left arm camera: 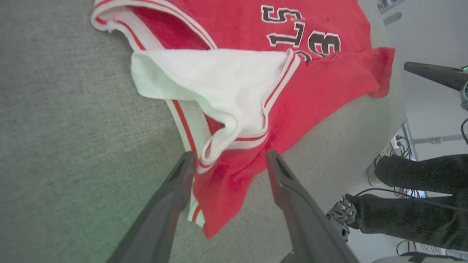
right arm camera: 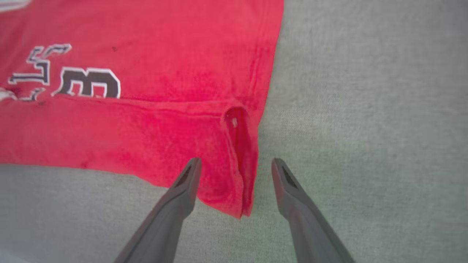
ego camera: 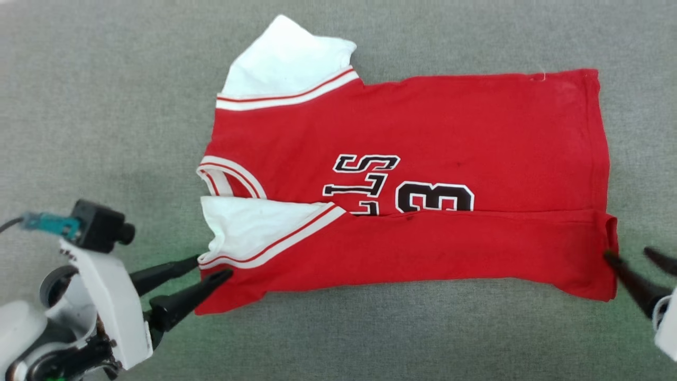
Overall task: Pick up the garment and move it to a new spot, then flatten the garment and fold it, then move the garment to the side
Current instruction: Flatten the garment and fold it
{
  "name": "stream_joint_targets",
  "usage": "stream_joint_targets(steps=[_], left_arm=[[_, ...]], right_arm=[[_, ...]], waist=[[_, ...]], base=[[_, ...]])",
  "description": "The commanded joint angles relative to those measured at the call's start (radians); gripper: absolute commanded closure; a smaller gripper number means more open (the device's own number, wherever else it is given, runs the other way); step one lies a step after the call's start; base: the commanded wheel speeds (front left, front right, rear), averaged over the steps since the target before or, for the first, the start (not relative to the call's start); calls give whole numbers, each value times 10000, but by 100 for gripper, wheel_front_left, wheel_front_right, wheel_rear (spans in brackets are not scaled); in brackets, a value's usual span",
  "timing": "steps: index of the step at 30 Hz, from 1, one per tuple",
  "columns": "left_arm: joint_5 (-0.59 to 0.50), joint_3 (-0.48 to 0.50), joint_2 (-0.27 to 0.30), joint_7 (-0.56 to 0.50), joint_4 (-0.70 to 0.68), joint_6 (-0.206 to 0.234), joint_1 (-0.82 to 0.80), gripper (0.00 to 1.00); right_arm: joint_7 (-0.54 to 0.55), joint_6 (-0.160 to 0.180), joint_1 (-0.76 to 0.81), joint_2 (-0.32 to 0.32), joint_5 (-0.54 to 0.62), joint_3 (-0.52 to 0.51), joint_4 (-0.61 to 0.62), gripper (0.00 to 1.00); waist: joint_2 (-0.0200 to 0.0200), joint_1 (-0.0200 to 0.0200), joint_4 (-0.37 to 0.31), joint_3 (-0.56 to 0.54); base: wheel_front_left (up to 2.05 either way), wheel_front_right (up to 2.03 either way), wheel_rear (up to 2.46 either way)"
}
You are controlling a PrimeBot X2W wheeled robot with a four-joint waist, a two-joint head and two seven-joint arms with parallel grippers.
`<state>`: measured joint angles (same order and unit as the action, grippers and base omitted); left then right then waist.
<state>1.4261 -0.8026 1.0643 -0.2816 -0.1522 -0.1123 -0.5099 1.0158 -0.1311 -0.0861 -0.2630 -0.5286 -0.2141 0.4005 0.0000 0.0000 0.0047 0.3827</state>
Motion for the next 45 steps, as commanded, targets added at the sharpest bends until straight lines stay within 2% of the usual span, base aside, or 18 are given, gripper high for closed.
stream_joint_targets(steps=[1, 5, 8, 11, 12, 16, 20, 24, 28, 33, 38, 45], left_arm=[[0, 55, -49, 135, -1, 44, 131, 0], [-121, 562, -335, 1916, 221, 477, 712, 0], [-223, 992, -783, 3302, 593, 1101, 1069, 0], [-406, 1279, -1220, 4422, 981, 1476, 1289, 0], [-588, 1321, -1347, 4729, 1152, 1564, 1318, 0], [-1340, 1462, -1986, 5294, 1772, 1659, 1256, 0], [-2216, 1805, -2280, 5434, 2345, 1552, 672, 0], [-2928, 1999, -2194, 5367, 2911, 1264, -430, 0], [-3456, 1989, -2055, 4780, 3630, 827, -2075, 0], [-4083, 1759, -2181, 3769, 5103, 379, -4294, 0], [-4381, 1361, -2400, 2638, 6682, 24, -6064, 0], [-4670, 263, -2457, 582, 8116, -178, -7697, 0]], right_arm=[[-152, 7, 67, 24, 2, -96, 54, 0], [-1858, 6, -201, 68, 274, -149, 58, 0], [-3507, 6, -402, 65, 626, 172, -144, 0], [-5197, 6, -588, -13, 1231, 624, -504, 0], [-5687, 7, -635, 183, 1359, 729, -704, 0], [-7563, 7, -850, 805, 1872, 976, -1544, 0], [-8949, 6, -1059, 1451, 2178, 1148, -2170, 0], [-9874, 6, -1278, 1816, 2341, 1516, -2642, 0], [-10532, 6, -1430, 2030, 2318, 1785, -2948, 0], [-11182, 6, -1479, 2120, 2328, 2118, -3033, 0], [-11867, 6, -1365, 2138, 1870, 2606, -2955, 0], [-12550, 6, -1308, 2136, 1724, 3171, -2924, 0]], waist=[[0, 0, 31, -169], [0, 0, 144, -362], [0, 0, 251, -434], [0, 0, 354, -427], [0, 0, 372, -439], [0, 0, 396, -497], [0, 0, 118, -463], [0, 0, -442, -326], [0, 0, -1188, -122], [0, 0, -2083, 191], [0, 0, -2887, 493], [0, 0, -3601, 903]], base=[[0, 0, 0], [0, 0, 0], [0, 0, 0], [0, 0, 0], [0, 0, 0], [0, 0, 0], [0, 0, 0], [0, 0, 0], [0, 0, 0], [0, 0, 0], [0, 0, 0], [0, 0, 0]])
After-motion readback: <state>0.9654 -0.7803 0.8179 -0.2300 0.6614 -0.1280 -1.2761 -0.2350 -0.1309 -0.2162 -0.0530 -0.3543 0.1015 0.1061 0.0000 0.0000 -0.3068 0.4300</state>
